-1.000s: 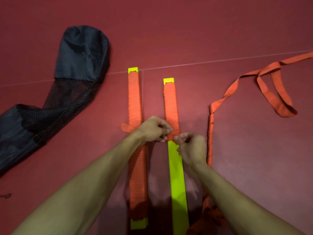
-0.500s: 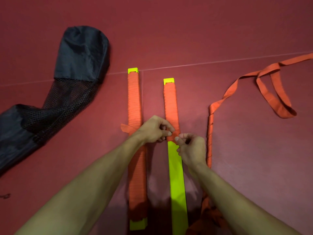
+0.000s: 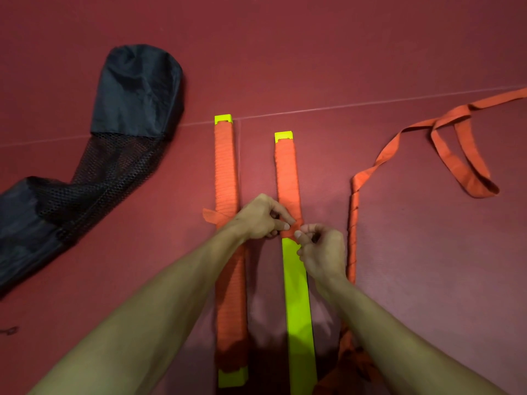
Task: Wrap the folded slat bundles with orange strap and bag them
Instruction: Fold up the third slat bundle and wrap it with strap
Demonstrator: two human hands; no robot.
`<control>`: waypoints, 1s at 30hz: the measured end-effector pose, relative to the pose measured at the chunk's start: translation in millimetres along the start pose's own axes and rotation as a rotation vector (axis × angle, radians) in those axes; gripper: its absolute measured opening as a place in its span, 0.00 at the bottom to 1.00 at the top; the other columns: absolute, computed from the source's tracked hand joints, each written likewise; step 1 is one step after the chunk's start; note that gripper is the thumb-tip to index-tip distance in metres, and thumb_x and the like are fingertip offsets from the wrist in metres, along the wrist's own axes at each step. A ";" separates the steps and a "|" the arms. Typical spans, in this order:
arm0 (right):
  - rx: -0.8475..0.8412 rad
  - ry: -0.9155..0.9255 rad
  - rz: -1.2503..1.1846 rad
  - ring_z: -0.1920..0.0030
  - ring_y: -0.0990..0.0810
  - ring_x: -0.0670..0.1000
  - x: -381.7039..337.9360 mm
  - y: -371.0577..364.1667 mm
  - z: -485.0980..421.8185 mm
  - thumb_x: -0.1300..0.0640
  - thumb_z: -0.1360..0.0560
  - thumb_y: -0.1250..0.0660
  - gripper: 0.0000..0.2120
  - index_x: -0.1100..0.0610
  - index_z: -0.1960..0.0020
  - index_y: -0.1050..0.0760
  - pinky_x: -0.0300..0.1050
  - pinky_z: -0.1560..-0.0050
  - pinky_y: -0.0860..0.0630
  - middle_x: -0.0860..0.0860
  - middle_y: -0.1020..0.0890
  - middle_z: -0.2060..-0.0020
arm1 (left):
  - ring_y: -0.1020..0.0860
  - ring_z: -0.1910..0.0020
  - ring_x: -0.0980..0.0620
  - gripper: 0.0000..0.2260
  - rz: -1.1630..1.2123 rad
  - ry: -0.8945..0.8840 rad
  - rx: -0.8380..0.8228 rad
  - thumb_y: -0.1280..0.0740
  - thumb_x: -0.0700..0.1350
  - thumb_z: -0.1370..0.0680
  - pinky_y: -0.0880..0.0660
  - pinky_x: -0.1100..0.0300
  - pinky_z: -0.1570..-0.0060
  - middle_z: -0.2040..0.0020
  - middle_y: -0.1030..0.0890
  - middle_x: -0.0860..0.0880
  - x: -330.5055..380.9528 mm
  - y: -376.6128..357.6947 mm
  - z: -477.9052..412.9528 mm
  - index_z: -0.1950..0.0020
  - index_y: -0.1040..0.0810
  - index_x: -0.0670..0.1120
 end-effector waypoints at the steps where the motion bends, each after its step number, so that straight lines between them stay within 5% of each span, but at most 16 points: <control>1: 0.000 -0.003 -0.004 0.79 0.29 0.40 0.4 -0.6 -0.1 0.62 0.25 0.29 0.12 0.53 0.66 0.25 0.41 0.70 0.29 0.48 0.24 0.72 | 0.28 0.79 0.61 0.11 -0.003 0.004 -0.005 0.30 0.30 0.25 0.28 0.65 0.73 0.73 0.26 0.49 0.1 0.0 -0.6 0.58 0.17 0.46; 9: 0.003 -0.016 -0.031 0.79 0.28 0.42 3.3 -1.6 -1.5 0.62 0.26 0.28 0.12 0.53 0.66 0.25 0.43 0.69 0.30 0.47 0.24 0.73 | 0.28 0.78 0.64 0.13 -0.166 -0.041 -0.050 0.29 0.33 0.24 0.27 0.65 0.71 0.72 0.27 0.52 5.5 1.4 -1.8 0.63 0.22 0.49; 15: 0.027 0.041 0.019 0.72 0.29 0.48 4.9 -1.2 -2.8 0.61 0.27 0.27 0.13 0.52 0.68 0.24 0.49 0.65 0.27 0.47 0.24 0.74 | 0.31 0.66 0.59 0.08 -0.248 -0.182 0.061 0.25 0.38 0.26 0.33 0.67 0.61 0.63 0.31 0.52 2.9 3.9 4.2 0.50 0.14 0.48; 23: 0.022 0.007 -0.030 0.71 0.29 0.49 10.5 -3.5 -5.0 0.63 0.27 0.28 0.15 0.53 0.69 0.26 0.47 0.64 0.29 0.47 0.25 0.73 | 0.32 0.81 0.62 0.09 -0.092 -0.058 -0.010 0.35 0.29 0.21 0.32 0.66 0.74 0.74 0.30 0.48 4.4 1.9 0.8 0.49 0.17 0.37; 30: 0.028 0.017 -0.010 0.70 0.27 0.50 9.2 -2.5 -4.2 0.62 0.26 0.28 0.14 0.52 0.68 0.25 0.51 0.62 0.25 0.47 0.23 0.72 | 0.34 0.80 0.62 0.09 -0.164 -0.085 -0.060 0.28 0.31 0.26 0.36 0.68 0.75 0.74 0.35 0.54 12.1 5.2 2.5 0.55 0.18 0.45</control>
Point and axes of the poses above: each hand's wrist, its own z-axis away from the middle knuckle, its own y-axis out of the back of the hand, x = y × z, the point moved 4 cm from there along -z, towards the middle knuckle
